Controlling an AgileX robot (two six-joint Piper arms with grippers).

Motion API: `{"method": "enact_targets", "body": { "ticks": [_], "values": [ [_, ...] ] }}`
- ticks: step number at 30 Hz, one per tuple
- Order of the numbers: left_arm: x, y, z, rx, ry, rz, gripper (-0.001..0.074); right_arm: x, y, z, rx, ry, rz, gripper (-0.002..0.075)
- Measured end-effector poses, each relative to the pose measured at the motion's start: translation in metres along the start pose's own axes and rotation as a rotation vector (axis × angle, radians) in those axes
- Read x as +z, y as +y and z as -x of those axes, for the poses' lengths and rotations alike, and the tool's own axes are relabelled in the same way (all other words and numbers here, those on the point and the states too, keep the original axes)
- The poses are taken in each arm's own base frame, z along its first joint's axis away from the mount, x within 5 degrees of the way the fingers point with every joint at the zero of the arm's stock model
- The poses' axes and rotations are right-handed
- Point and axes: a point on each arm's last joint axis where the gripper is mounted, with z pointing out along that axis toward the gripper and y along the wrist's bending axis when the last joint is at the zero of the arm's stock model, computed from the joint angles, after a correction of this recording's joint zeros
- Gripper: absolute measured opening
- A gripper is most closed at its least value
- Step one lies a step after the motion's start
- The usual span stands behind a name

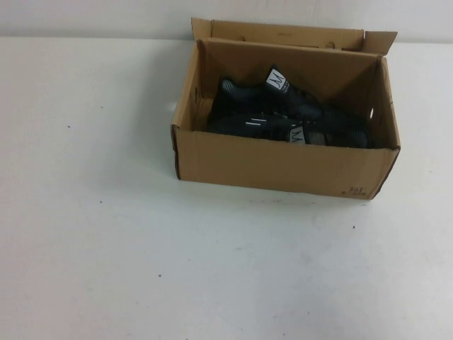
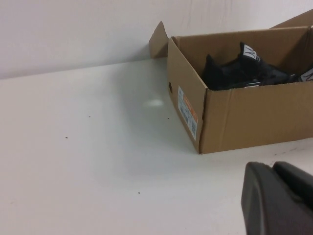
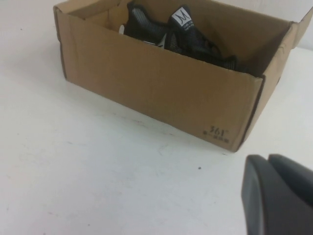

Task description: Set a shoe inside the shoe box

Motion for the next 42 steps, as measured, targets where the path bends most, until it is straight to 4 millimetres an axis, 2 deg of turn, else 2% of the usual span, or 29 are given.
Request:
{"method": "enact_targets", "body": {
  "ticks": [4,15,20,24,28,34,38,42],
  "values": [
    [0.000,0.000,0.000,0.000,0.000,0.000,-0.0001,0.000,0.002,0.000,0.058,-0.003,0.024,-0.0017],
    [-0.002,-0.002,-0.004,0.019,-0.019,-0.014,-0.0001,0.000,0.003,0.000,0.082,-0.003,0.031,-0.0017],
    [-0.004,-0.001,-0.025,0.291,-0.002,0.013,-0.0001,0.000,0.003,0.000,0.083,-0.003,0.032,-0.0017],
    [-0.004,0.002,-0.043,0.374,-0.066,0.085,-0.0001,0.000,0.003,0.000,0.084,-0.004,0.032,-0.0017],
    [0.001,0.006,-0.063,0.260,-0.143,0.156,-0.0001,0.000,0.003,0.000,0.085,-0.004,0.032,-0.0017],
    [0.014,0.011,-0.107,-0.087,-0.026,0.197,-0.0001,0.000,0.003,0.000,0.085,-0.004,0.032,-0.0017],
    [0.014,0.011,-0.121,-0.192,0.099,0.212,-0.0001,0.000,0.003,0.000,0.085,-0.004,0.032,-0.0017],
    [0.014,0.011,-0.122,-0.214,0.106,0.216,-0.0001,0.000,0.003,0.000,0.085,-0.002,0.033,-0.0017]
  ]
}}
